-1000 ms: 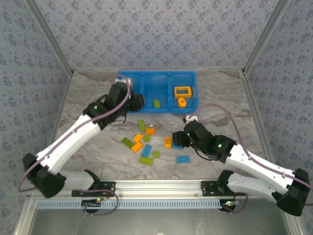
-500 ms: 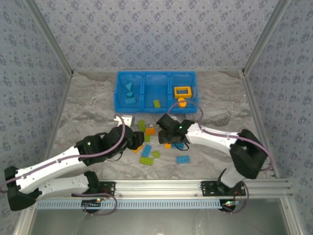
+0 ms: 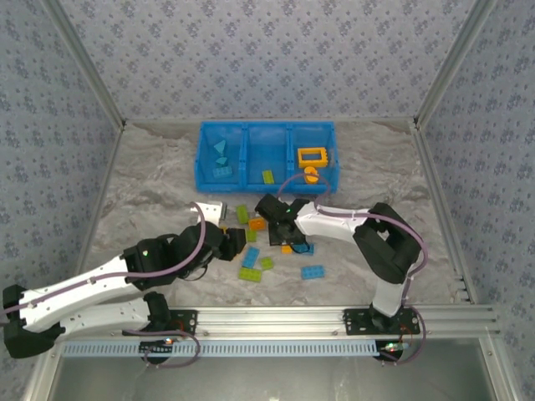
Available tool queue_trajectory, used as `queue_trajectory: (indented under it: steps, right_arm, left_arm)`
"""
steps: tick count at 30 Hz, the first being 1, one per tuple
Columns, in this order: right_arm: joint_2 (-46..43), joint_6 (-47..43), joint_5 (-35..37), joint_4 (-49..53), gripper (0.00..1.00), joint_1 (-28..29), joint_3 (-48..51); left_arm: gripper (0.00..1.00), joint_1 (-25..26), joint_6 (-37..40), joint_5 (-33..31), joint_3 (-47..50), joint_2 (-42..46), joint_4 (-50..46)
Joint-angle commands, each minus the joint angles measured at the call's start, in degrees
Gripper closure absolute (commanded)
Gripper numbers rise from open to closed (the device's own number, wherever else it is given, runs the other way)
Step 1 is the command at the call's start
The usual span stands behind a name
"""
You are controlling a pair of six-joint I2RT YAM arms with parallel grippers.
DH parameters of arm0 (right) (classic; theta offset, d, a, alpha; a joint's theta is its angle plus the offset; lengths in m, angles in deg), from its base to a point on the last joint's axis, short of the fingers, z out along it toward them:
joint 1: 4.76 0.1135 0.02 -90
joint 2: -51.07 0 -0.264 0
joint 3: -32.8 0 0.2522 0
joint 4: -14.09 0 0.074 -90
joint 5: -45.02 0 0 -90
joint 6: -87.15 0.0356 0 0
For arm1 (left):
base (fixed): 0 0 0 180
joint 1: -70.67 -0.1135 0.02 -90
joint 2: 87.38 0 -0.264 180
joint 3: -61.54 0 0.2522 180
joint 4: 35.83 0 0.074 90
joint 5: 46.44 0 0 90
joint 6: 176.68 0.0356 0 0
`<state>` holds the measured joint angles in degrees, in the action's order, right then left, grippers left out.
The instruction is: Sort the legos into containers by color
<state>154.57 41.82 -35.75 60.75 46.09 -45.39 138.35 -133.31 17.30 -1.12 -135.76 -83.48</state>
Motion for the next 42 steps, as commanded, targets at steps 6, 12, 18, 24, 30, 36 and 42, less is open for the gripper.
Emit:
queue_trajectory:
  steps: [6,12,18,24,30,36,42]
  right_arm:
    - [-2.81,0.51,4.61,2.55,0.73,0.67,-1.29]
    - [-13.84,-4.35,11.64,8.31,0.75,-2.50,-5.77]
    - [-16.69,-15.67,8.31,3.53,0.74,-14.80,-6.96]
    - [-8.01,-23.86,-9.47,-10.07,0.75,-27.78,-11.04]
    - [6.88,-26.91,-20.23,-8.44,0.75,-31.99,-23.33]
    - [13.31,-23.97,-20.62,-7.09,0.73,-32.98,-27.52]
    - [15.55,-23.05,-21.18,-6.66,0.64,-33.23,-28.63]
  left_arm:
    - [0.47,0.57,0.00,-1.29,-0.22,0.39,1.50]
    - [0.47,0.53,1.39,-1.32,-1.62,-2.09,4.39]
    - [0.47,0.43,3.67,-2.42,-3.67,-6.89,9.86]
    - [0.46,-0.29,5.48,-1.38,-7.31,-10.52,10.73]
    - [0.46,-0.36,7.10,-0.52,-8.69,-11.65,12.30]
    - [0.46,-0.36,8.09,-0.09,-11.43,-13.52,13.50]
    - [0.46,-0.35,8.41,1.12,-12.65,-15.32,13.72]
